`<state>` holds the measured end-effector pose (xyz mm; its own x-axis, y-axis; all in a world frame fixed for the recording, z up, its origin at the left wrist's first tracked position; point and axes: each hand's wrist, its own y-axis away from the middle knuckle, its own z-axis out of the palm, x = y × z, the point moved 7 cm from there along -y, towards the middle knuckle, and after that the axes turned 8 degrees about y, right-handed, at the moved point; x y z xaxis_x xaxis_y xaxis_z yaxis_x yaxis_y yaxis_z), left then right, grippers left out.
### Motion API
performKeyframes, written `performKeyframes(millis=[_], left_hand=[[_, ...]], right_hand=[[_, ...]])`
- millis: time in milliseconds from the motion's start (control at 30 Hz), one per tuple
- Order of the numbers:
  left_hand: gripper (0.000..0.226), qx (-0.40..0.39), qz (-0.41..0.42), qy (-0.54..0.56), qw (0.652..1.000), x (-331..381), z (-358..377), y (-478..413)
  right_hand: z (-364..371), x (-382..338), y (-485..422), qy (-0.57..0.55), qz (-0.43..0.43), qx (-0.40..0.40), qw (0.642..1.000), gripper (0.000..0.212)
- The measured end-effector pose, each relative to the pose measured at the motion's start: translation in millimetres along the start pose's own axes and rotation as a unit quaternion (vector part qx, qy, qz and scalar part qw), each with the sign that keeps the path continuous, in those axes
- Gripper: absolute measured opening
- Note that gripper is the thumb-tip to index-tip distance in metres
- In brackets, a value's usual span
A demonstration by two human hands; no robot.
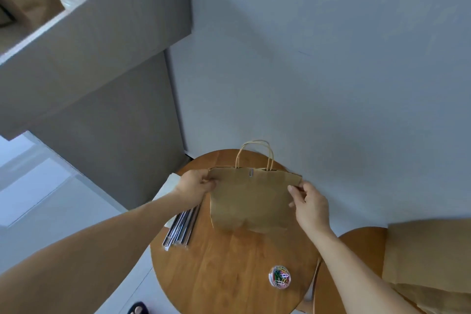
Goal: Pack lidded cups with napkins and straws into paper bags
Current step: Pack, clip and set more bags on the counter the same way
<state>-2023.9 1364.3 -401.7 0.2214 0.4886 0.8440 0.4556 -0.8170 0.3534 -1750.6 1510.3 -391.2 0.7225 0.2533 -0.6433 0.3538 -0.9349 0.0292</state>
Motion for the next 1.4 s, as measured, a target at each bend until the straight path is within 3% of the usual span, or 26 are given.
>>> performKeyframes(millis=[200,333,467,700,1000,1300,1400], left_hand=[[0.011,0.04,0.051,0.139,0.988,48.8,-63.1,36.0],[0.011,0.105,0.116,0.182,0.971,80.9,-122.3,65.9],[0.013,0.141,0.19,0.223,0.945,123.2,-188.1,103.6],[0.013,0.231,0.308,0.23,0.894,192.2,-304.7,179.9],[0.016,0.366,0.361,0.202,0.834,225.7,-430.0,221.0],[0.018,0.509,0.322,0.151,0.784,199.5,-544.4,237.7],[0.019,0.537,0.279,0.119,0.787,176.5,-575.1,232.6]], right_hand=[[-24.9,-82.1,3.7,-0.132,0.016,0.098,0.986,0.008],[-49.6,-160.5,13.8,-0.21,-0.003,0.17,0.963,0.015],[-81.4,-246.6,25.3,-0.237,-0.053,0.217,0.946,0.002],[-120.5,-384.3,47.1,-0.27,-0.121,0.265,0.918,0.01],[-124.4,-532.4,42.3,-0.332,-0.204,0.216,0.895,0.002],[-41.1,-671.9,-6.8,-0.355,-0.295,0.062,0.885,0.008],[6.0,-706.6,-22.2,-0.362,-0.297,-0.006,0.884,0.011]])
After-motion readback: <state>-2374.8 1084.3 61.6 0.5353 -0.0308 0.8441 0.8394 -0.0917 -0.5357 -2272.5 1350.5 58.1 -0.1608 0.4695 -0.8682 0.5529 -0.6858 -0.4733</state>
